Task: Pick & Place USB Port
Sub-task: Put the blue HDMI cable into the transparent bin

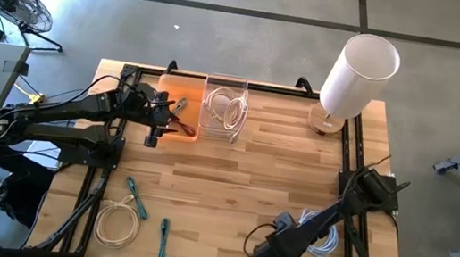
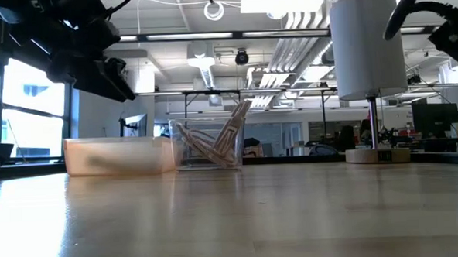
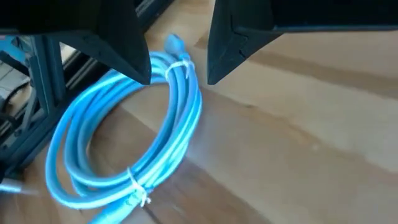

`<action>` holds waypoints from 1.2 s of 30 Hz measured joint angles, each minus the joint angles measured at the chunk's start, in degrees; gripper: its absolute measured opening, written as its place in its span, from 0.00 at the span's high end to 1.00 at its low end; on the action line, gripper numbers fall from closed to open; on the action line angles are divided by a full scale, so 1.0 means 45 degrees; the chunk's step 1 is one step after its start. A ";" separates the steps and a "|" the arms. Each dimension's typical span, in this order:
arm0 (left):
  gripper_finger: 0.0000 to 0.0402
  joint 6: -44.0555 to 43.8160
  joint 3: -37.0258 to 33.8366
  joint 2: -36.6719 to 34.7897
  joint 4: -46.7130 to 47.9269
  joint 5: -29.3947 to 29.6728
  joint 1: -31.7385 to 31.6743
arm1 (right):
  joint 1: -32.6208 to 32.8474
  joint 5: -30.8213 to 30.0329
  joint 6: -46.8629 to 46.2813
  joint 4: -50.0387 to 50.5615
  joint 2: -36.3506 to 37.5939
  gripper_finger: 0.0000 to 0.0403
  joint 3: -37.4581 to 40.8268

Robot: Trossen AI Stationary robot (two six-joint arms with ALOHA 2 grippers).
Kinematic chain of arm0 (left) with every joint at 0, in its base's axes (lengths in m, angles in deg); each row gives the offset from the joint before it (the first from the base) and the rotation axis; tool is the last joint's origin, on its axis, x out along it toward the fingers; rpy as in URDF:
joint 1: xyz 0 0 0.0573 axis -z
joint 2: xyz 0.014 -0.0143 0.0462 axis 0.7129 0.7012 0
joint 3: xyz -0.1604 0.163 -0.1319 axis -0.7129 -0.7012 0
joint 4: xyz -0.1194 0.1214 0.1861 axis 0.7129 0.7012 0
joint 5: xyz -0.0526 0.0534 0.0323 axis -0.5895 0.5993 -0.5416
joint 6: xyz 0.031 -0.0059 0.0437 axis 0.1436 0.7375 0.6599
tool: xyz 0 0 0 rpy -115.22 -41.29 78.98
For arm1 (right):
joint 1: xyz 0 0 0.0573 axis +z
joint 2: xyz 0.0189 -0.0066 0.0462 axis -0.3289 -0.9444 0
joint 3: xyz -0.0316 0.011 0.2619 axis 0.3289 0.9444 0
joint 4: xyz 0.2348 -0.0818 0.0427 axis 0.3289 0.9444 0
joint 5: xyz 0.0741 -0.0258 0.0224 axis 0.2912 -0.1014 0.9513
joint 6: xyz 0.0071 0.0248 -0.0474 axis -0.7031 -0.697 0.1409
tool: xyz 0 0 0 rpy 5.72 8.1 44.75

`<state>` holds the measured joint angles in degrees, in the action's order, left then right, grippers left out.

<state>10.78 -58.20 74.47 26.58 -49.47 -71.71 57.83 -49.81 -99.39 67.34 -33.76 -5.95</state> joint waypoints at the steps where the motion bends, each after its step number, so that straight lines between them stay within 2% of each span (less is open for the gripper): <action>1: 0.57 0.0000 0.0000 0.0000 0.0004 -0.0033 0.0000 | 0.0041 -0.0135 -0.0093 -0.0061 0.0000 0.63 0.0101; 9: 0.57 -0.0006 0.0000 0.0000 0.0111 -0.1447 0.0001 | 0.0098 -0.0076 0.0178 -0.1907 0.0000 0.63 0.1550; 18: 0.57 -0.0102 0.0000 0.0000 0.0164 -0.1865 0.0000 | 0.0196 -0.0012 0.0382 -0.3861 0.0185 0.63 0.3728; 22: 0.57 -0.0107 0.0000 0.0000 0.0191 -0.2789 0.0000 | 0.0248 -0.0189 0.0459 -0.3909 0.0180 0.71 0.3856; 24: 0.57 -0.0104 0.0000 0.0000 0.0154 -0.3409 0.0003 | 0.0260 -0.0538 0.0535 -0.3677 0.0093 0.81 0.3702; 26: 0.57 -0.0120 -0.0109 -0.0002 -0.0348 -0.4624 0.0043 | 0.0293 -0.1239 0.0661 -0.3357 0.0048 0.92 0.3572; 30: 0.57 -0.0691 -0.1089 -0.0063 -0.3252 -0.7266 0.0748 | 0.0249 -0.3110 0.0750 -0.2941 0.0000 0.94 0.3424; 32: 0.57 -0.1368 -0.1514 -0.0063 -0.4832 -0.7374 0.1280 | 0.0200 -0.3827 0.0863 -0.2878 0.0000 0.94 0.3399; 36: 0.57 -0.2185 -0.2113 -0.0063 -0.6979 -0.6047 0.2440 | -0.0047 -0.5531 0.1712 -0.2916 -0.0061 0.94 0.2780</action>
<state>0.95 -67.71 74.18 -4.83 -76.68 -60.73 57.62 -74.70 -91.69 54.21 -34.04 6.55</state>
